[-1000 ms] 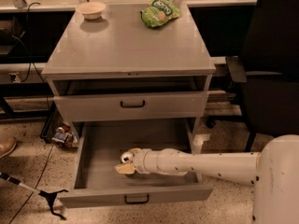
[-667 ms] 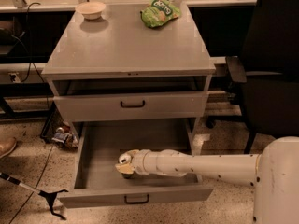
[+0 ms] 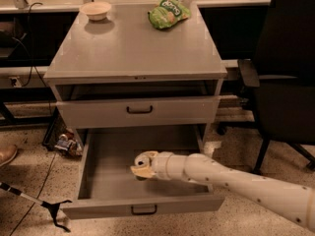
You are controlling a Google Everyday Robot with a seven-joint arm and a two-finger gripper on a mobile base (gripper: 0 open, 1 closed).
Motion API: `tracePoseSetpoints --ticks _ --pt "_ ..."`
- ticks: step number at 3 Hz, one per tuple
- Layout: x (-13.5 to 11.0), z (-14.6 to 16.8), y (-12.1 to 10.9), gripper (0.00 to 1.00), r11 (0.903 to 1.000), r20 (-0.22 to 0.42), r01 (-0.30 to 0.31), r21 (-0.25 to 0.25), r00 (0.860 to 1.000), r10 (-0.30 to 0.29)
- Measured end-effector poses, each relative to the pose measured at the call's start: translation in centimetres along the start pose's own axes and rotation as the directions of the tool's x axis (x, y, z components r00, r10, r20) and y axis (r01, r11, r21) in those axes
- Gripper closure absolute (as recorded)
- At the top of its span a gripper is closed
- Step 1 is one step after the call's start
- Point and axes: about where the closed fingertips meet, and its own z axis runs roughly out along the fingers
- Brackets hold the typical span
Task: Pick green can from middle drawer and place on counter
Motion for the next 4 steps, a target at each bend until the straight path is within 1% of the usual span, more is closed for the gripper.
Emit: tracePoseSetpoints --ticks 1,2,3,4 --pt "-4.0 -9.8 -1.4 1.0 0.9999 0.016 0.015 0.001 1.0 -0.015" --pt "-6.4 -15.7 -1.2 1.0 0.9992 -0.016 0.037 -0.016 0.999 -0.037" --pt "-6.9 -15.9 -1.6 1.0 0.999 -0.015 0.043 -0.011 0.999 -0.043" --pt "-10.8 -18.8 -3.7 1.0 0.9957 -0.024 0.092 0.01 0.996 -0.091"
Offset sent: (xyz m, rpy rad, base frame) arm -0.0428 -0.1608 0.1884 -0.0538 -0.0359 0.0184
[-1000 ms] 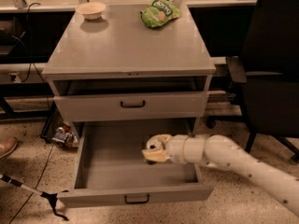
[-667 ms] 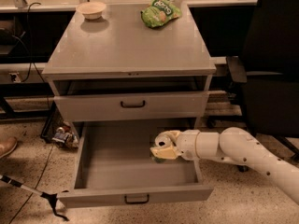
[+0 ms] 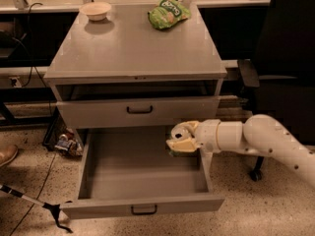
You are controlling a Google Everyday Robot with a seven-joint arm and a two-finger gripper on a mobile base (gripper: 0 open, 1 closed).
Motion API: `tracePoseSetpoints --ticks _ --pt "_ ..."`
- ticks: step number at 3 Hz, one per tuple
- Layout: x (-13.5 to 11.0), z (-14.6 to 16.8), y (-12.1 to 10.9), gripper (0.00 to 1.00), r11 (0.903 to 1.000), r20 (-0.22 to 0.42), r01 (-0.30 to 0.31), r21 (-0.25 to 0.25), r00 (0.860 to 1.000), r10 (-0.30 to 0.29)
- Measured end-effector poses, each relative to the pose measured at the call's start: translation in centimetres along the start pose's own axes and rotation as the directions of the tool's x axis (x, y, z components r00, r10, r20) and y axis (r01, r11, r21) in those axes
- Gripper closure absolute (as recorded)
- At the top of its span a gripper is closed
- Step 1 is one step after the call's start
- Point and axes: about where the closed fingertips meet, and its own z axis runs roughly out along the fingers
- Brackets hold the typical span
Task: Pick green can from middle drawer and place on counter
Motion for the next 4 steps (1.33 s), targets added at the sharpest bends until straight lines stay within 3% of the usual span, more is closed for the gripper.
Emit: tracePoseSetpoints --ticks 1,2,3,4 --pt "-5.2 -4.1 -4.0 1.0 0.996 -0.02 0.024 0.086 1.0 -0.023" --pt "-11.2 -8.5 -7.8 1.0 0.9808 -0.024 0.052 0.188 0.999 -0.048" --pt "-11.2 -8.5 -7.7 1.0 0.9809 -0.025 0.052 0.188 0.999 -0.048" --pt "-14.7 -12.6 -8.8 1.0 0.9702 -0.038 0.059 0.235 0.998 -0.051"
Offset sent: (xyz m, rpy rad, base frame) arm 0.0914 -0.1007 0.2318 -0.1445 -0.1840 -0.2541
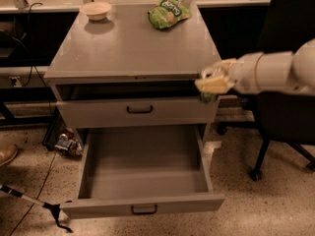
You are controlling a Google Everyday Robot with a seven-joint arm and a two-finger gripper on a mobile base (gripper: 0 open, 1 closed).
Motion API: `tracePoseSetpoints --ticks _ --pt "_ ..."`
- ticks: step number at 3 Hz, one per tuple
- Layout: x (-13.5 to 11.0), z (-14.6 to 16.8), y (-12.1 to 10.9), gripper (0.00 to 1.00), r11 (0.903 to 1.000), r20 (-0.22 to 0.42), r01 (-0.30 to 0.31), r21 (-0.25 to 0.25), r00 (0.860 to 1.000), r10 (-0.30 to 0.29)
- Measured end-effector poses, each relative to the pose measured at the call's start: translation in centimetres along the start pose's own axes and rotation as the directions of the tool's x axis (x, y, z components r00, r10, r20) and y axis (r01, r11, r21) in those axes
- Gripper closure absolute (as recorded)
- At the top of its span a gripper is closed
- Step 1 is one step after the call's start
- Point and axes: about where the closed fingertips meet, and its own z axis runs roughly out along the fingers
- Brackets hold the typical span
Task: Pick green can from middle drawer and place on counter
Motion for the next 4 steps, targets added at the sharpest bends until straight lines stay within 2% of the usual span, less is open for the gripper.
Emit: tracePoseSetpoints --ticks 1,2,3,4 --pt "-3.3 -3.3 -1.8 1.0 0.9988 -0.008 0.002 0.05 1.0 -0.001" --pt "-5.5 -3.6 -4.8 1.0 0.995 -0.002 -0.048 0.088 0.999 0.049" --pt "-8.4 0.3 -8.8 1.0 0.9876 0.046 -0.133 0.083 0.991 0.129" --pt "-9.8 2.9 -10.5 1.0 0.9845 0.066 -0.163 0.065 0.985 0.158"
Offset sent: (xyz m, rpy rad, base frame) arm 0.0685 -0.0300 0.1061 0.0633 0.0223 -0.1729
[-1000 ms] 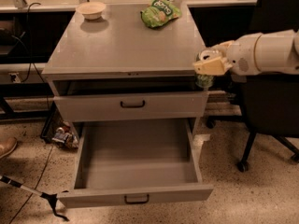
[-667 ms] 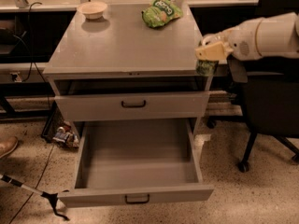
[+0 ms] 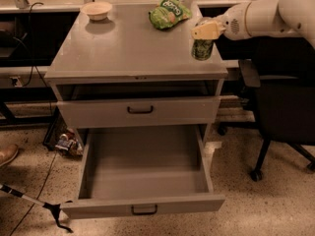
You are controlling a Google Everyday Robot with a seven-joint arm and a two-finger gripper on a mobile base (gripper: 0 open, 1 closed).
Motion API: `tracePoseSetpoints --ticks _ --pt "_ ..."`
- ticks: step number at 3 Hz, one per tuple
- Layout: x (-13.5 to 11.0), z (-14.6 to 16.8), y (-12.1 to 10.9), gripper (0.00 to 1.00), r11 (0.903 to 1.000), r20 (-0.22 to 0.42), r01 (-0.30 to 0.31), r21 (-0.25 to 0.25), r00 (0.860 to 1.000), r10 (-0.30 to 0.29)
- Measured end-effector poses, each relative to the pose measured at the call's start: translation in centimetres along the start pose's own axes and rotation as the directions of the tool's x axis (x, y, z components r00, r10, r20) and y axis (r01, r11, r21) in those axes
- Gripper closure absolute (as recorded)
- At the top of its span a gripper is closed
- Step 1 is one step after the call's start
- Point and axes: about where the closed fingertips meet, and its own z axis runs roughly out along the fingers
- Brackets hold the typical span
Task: Pick green can from middle drawer and place on counter
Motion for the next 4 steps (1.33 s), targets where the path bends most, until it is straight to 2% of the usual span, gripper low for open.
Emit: tracePoseSetpoints --ticks 1,2,3,4 --pt "-0.6 3.8 -0.7 1.0 0.9977 0.009 -0.038 -0.057 0.999 0.038" --pt "-0.8 7.3 -0.7 1.0 0.9877 0.016 -0.084 -0.132 0.996 0.086" --pt "-0.6 8.7 -0.7 1.0 0.9802 0.009 -0.108 -0.166 0.994 0.111" --pt "-0.4 9.8 -0.4 1.0 0.9767 -0.032 -0.107 -0.186 0.994 0.103"
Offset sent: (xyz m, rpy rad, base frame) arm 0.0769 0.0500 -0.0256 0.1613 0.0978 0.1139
